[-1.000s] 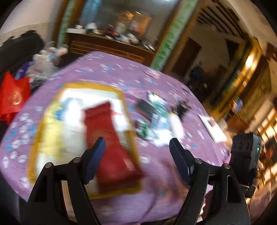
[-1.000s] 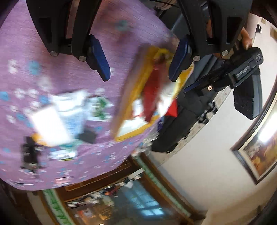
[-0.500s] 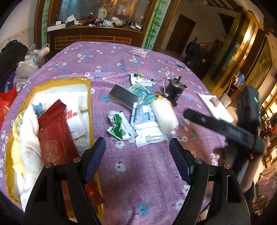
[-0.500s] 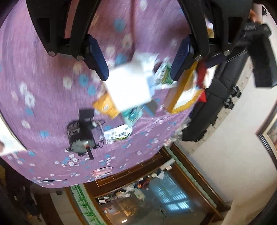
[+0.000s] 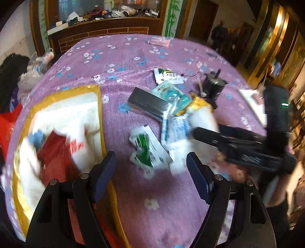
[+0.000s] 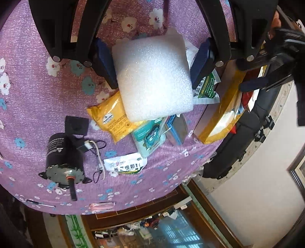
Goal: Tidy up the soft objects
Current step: 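Grasp the green-print packet with the left gripper while the right grasps the white foam block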
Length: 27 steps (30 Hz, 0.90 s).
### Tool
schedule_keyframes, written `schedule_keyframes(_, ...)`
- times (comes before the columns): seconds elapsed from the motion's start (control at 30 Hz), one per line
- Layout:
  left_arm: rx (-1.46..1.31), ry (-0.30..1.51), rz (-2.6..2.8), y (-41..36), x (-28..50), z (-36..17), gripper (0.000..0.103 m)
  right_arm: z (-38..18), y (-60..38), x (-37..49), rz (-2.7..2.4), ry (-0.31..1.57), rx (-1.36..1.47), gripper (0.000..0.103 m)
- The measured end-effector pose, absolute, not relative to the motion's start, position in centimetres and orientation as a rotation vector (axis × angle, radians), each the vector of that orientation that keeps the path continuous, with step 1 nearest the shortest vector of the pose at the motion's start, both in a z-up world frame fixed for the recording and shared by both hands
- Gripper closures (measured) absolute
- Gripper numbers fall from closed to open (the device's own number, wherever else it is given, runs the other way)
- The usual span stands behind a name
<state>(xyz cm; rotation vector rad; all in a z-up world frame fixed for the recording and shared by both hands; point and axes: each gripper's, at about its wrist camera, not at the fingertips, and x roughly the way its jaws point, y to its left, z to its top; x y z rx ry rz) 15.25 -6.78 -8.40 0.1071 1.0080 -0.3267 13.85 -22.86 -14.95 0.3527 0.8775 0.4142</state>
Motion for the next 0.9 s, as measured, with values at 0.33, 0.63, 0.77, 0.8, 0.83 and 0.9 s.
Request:
schedule_keyframes(0.33, 0.235, 1.155, -0.264, -8.9, 19.5, -12.2, 0.075, -14.7, -24.9, 14.0, 0.414, 0.84, 0.42, 0.035)
schedule_keyframes(0.63, 0.109, 1.1, -0.321, -7.6, 17.3, -10.0, 0.083, -13.9, -24.9, 13.6, 0.446, 0.786, 0.427, 0.035)
schedule_keyframes(0.77, -0.008, 1.049, -0.358, -5.2, 14.4, -7.1, 0.083, -13.1, -24.9, 12.9, 0.475, 0.734, 0.431, 0.035)
schedule_keyframes(0.8, -0.034, 1.036, -0.359, -4.5, 13.7, -6.5, 0.083, -13.1, -24.8, 12.9, 0.483, 0.726, 0.427, 0.035)
schedule_keyframes(0.83, -0.069, 1.018, -0.364, -3.4, 12.8, -5.6, 0.083, -13.0, -24.6, 12.8, 0.492, 0.72, 0.421, 0.035)
schedule_keyframes(0.9, -0.123, 0.992, -0.365, -1.0, 11.1, -4.2, 0.083, -12.7, -24.1, 12.6, 0.497, 0.712, 0.404, 0.035)
